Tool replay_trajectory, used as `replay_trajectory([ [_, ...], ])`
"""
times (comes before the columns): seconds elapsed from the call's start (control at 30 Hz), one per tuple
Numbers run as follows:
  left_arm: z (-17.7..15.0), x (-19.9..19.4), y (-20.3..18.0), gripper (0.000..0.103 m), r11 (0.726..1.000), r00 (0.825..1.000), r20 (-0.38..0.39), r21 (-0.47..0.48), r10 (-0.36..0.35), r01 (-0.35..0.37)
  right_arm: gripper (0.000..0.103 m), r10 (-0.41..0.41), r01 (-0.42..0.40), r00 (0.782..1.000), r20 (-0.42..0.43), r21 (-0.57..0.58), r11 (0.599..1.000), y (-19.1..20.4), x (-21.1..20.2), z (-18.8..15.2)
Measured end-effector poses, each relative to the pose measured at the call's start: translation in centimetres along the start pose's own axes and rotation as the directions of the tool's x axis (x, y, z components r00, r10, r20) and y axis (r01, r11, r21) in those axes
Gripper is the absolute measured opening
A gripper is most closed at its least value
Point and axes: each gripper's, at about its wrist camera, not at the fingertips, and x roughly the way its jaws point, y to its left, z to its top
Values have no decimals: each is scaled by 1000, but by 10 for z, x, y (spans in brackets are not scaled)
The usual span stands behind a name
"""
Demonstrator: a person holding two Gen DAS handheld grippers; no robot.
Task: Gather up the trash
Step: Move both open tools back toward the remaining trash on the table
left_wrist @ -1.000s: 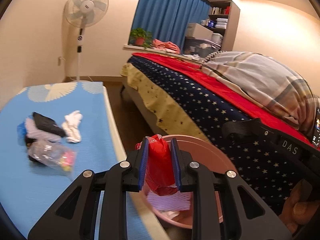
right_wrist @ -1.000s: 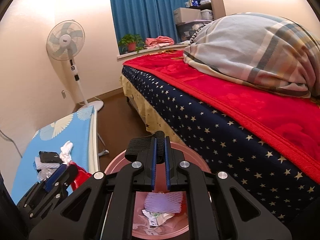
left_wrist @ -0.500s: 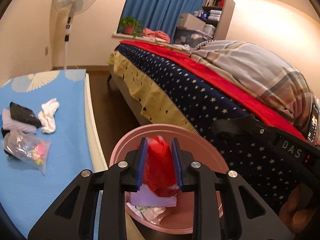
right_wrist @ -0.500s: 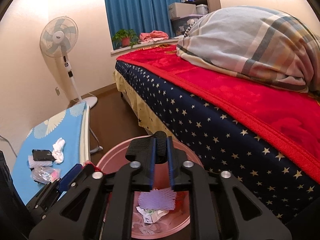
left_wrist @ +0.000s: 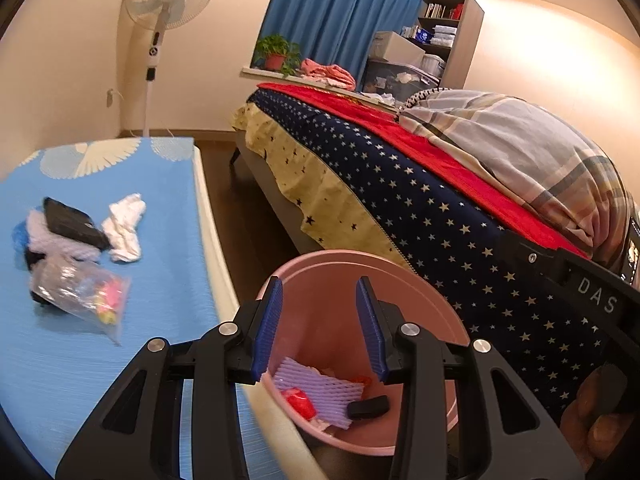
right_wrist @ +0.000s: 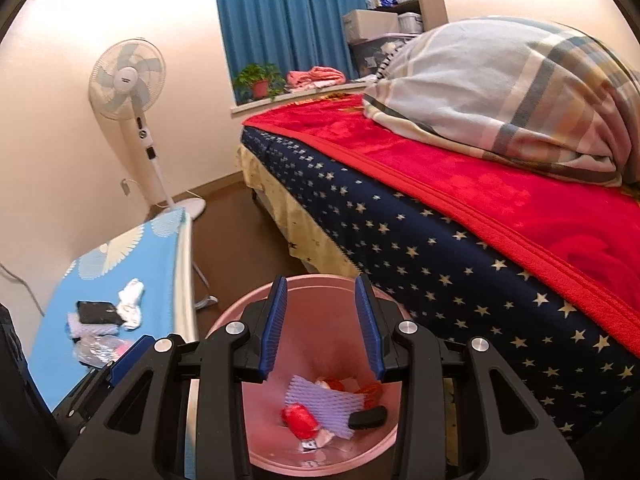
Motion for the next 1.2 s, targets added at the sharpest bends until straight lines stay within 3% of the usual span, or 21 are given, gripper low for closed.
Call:
replay_trajectory([
  [0.4, 6, -47, 48, 38, 992, 991, 60, -51, 116, -113, 36, 130, -129, 991, 10, -51, 990, 44, -13, -9],
  [0.67, 6, -73, 91, 38, 965, 967, 80, -126, 241, -230, 36, 216, -217, 976, -24, -90, 972, 82, -7, -21],
  [0.77, 3, -80, 110, 38, 935, 942, 70, -165, 328, -314, 35, 254, -257, 966, -44, -102, 961, 98, -3, -27],
  [1.0, -4, -96, 163, 38, 829, 864, 29, -299, 503, -473, 35, 337, -351, 934, -116, -142, 925, 139, 13, -45],
  [1.2, -9, -107, 181, 38, 787, 827, 26, -325, 561, -524, 35, 388, -419, 902, -188, -175, 891, 171, 32, -66],
])
